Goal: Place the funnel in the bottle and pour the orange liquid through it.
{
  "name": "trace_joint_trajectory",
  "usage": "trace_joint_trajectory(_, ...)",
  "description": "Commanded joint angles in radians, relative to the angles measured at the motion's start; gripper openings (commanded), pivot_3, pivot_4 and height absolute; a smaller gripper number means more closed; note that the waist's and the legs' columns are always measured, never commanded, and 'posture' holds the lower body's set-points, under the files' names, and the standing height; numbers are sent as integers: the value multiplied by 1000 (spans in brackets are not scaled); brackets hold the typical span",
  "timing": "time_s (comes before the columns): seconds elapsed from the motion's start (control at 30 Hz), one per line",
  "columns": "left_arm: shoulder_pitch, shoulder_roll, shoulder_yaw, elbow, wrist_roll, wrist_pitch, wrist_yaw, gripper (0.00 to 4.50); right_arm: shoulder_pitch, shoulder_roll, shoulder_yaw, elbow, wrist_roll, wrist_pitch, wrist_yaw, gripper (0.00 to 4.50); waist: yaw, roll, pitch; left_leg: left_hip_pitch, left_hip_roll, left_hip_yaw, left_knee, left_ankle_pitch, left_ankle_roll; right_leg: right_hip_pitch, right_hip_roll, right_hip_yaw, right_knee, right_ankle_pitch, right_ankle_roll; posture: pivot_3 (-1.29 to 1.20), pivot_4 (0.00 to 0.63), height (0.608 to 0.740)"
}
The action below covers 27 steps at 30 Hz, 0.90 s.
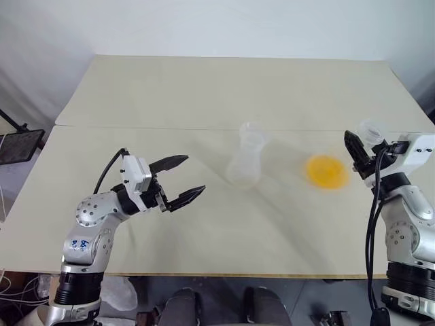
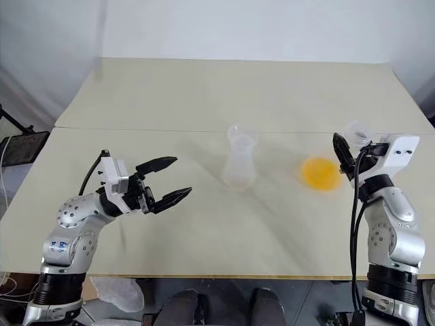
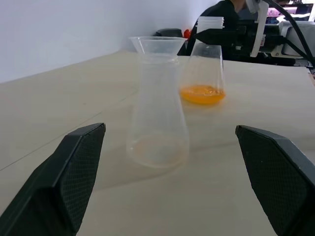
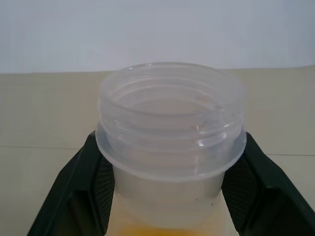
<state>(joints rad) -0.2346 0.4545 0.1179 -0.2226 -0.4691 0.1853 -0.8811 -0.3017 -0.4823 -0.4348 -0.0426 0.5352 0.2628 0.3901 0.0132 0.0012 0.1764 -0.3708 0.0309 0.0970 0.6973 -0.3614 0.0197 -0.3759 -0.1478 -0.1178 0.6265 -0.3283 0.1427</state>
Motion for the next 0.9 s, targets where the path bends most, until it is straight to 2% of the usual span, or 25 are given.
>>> trace_joint_trajectory(0.03, -19, 2, -1, -11, -8, -24, 0, 4500, -19, 5, 10, -34, -10, -41, 11, 2466, -2, 0, 0, 0, 0, 0, 0, 0, 0, 0, 0, 0, 0, 0, 0, 0, 150, 740)
trace_joint_trajectory(0.13, -28, 1, -5, -3, -8, -26, -1, 4500, -45, 11, 38, -57, -73, -97, -18, 2466, -11, 0, 0, 0, 0, 0, 0, 0, 0, 0, 0, 0, 0, 0, 0, 0, 150, 740)
trace_joint_trajectory(0.3, -48, 1, -7, 20, -12, -31, -6, 4500, -119, -73, 201, -137, -251, 37, -66, 2466, -16, 2, 1, 0, 0, 0, 0, 0, 0, -1, 0, 0, 0, 0, 0, 0, 150, 740)
trace_joint_trajectory(0.37, -56, -2, -7, 31, -15, -35, -7, 4500, -163, -71, 239, -161, -254, 40, -48, 2466, -18, 2, 1, 0, 0, 0, 0, 0, 0, -1, 0, 0, 0, 0, 0, 0, 150, 740)
trace_joint_trajectory(0.63, -76, -21, -20, 59, -2, -56, 0, 4500, -289, -126, 447, -132, -627, -201, -84, 2466, -12, 2, 1, -1, -1, -1, -1, 0, -1, -1, -1, -1, 0, 0, 0, 0, 150, 740)
trace_joint_trajectory(0.9, -65, -26, -24, 50, 7, -67, 22, 4500, -345, -170, 560, -53, -930, -383, -148, 2466, -19, 1, 1, -3, 0, -2, -1, 0, -1, -1, -1, -3, -1, 0, 0, 0, 150, 740)
